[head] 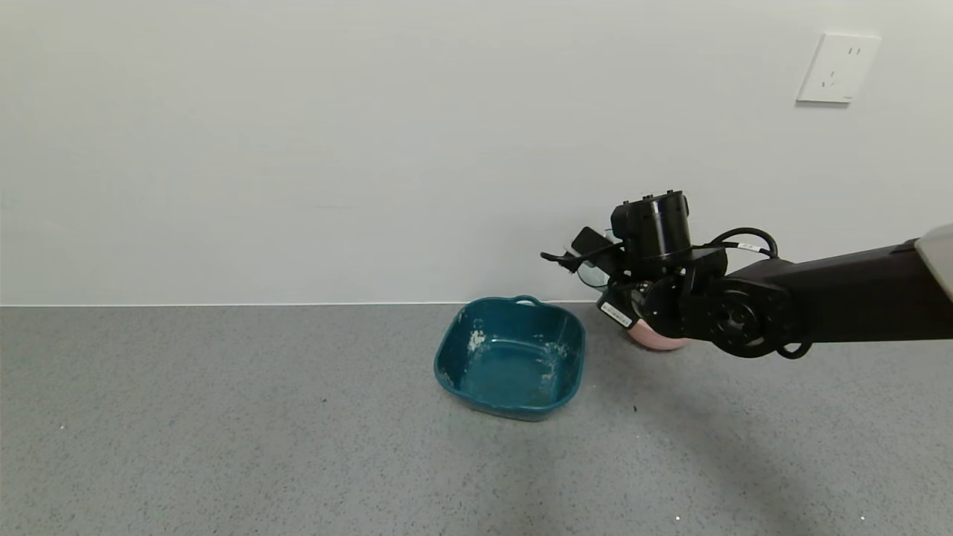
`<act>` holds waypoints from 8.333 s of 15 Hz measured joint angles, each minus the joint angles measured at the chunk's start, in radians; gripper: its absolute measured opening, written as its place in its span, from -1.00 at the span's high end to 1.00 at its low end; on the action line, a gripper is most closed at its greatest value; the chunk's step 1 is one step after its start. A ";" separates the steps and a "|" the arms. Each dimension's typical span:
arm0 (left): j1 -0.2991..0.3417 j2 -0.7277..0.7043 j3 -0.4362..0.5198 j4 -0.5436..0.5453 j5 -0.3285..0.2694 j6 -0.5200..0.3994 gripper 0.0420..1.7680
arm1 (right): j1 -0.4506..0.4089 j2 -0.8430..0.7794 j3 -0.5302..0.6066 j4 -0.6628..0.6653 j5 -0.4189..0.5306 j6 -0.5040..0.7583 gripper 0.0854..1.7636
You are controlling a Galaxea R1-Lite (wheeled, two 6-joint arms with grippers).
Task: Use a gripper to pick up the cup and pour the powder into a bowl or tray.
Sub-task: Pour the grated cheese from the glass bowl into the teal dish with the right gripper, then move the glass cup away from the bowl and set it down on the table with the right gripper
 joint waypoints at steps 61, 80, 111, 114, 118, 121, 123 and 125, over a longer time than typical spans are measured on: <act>0.000 0.000 0.000 0.000 0.000 0.000 -0.94 | 0.169 0.256 -0.193 -0.263 -0.568 -0.816 -0.47; 0.000 0.000 0.000 0.000 0.000 0.000 -0.94 | 0.086 0.008 0.175 -0.179 -0.215 0.012 -0.47; 0.000 0.000 0.000 0.000 0.000 0.000 -0.94 | -0.244 -0.272 0.864 -0.467 0.365 0.833 -0.47; 0.000 0.000 0.000 0.000 0.000 0.000 -0.94 | -0.247 -0.259 0.882 -0.470 0.365 0.832 -0.47; 0.000 0.000 0.000 0.000 0.000 0.000 -0.94 | -0.247 -0.243 0.895 -0.472 0.365 0.840 -0.47; 0.000 0.000 0.000 0.000 0.000 0.000 -0.94 | -0.247 -0.224 0.898 -0.473 0.364 0.843 -0.47; 0.000 0.000 0.000 0.000 0.000 0.000 -0.94 | -0.247 -0.216 0.898 -0.474 0.364 0.842 -0.47; 0.000 0.000 0.000 0.000 0.000 0.000 -0.94 | -0.247 -0.205 0.898 -0.475 0.365 0.842 -0.47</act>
